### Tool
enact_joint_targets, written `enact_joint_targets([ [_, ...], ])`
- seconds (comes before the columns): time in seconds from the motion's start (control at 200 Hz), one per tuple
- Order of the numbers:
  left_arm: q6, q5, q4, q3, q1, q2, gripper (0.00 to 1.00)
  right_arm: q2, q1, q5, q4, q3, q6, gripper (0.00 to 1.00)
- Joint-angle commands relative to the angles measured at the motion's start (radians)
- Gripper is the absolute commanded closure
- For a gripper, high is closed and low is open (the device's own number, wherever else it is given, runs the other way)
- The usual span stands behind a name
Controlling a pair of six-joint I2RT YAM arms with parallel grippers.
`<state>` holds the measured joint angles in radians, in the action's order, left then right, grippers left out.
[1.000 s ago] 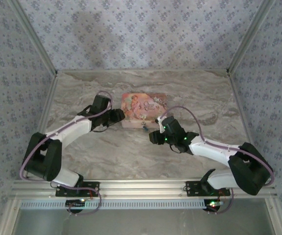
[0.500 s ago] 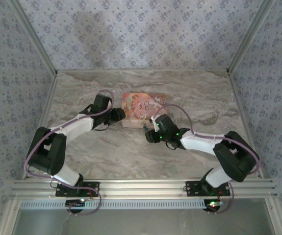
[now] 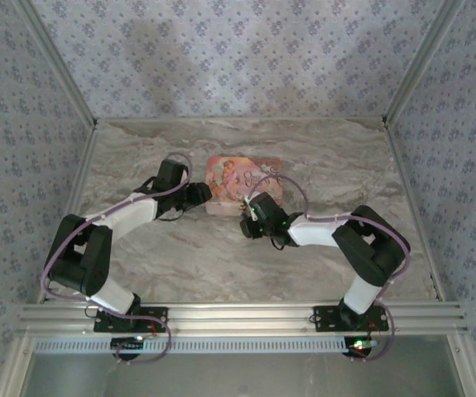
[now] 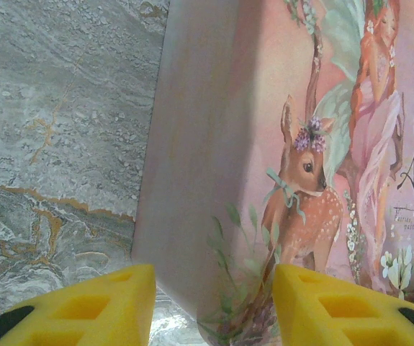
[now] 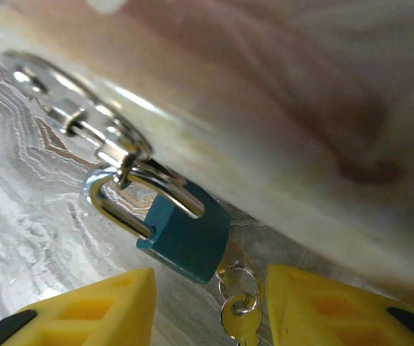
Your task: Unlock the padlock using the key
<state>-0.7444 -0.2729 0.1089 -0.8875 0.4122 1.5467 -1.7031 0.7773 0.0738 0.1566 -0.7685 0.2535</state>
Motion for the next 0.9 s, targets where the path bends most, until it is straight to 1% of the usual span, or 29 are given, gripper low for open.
enact_joint_targets([
  [0.0,0.008,-0.008,0.040,0.019,0.000,0.024,0.54,-0.029,0.012,0.063,0.014,-0.033,-0.023,0.57],
  [0.12,0.004,-0.012,0.039,0.019,0.000,0.026,0.54,-0.051,0.018,0.065,0.007,-0.048,-0.042,0.65],
  [0.195,0.003,-0.014,0.037,0.022,0.000,0.025,0.54,-0.057,0.025,0.073,-0.002,-0.054,-0.055,0.74],
  [0.235,0.002,-0.013,0.037,0.024,0.000,0.025,0.54,-0.057,0.029,0.075,-0.004,-0.052,-0.061,0.76],
  [0.3,0.002,-0.013,0.037,0.024,0.000,0.024,0.54,-0.055,0.033,0.079,-0.009,-0.048,-0.074,0.81],
  [0.52,0.013,-0.006,0.046,0.020,0.000,0.023,0.54,-0.028,0.055,0.116,-0.051,-0.052,-0.144,0.95],
  [0.65,0.016,-0.006,0.048,0.018,0.000,0.023,0.54,-0.005,0.060,0.123,-0.064,-0.044,-0.178,1.00],
  [0.894,0.017,-0.007,0.046,0.022,0.000,0.023,0.54,0.022,0.078,0.140,-0.080,-0.023,-0.251,1.00],
])
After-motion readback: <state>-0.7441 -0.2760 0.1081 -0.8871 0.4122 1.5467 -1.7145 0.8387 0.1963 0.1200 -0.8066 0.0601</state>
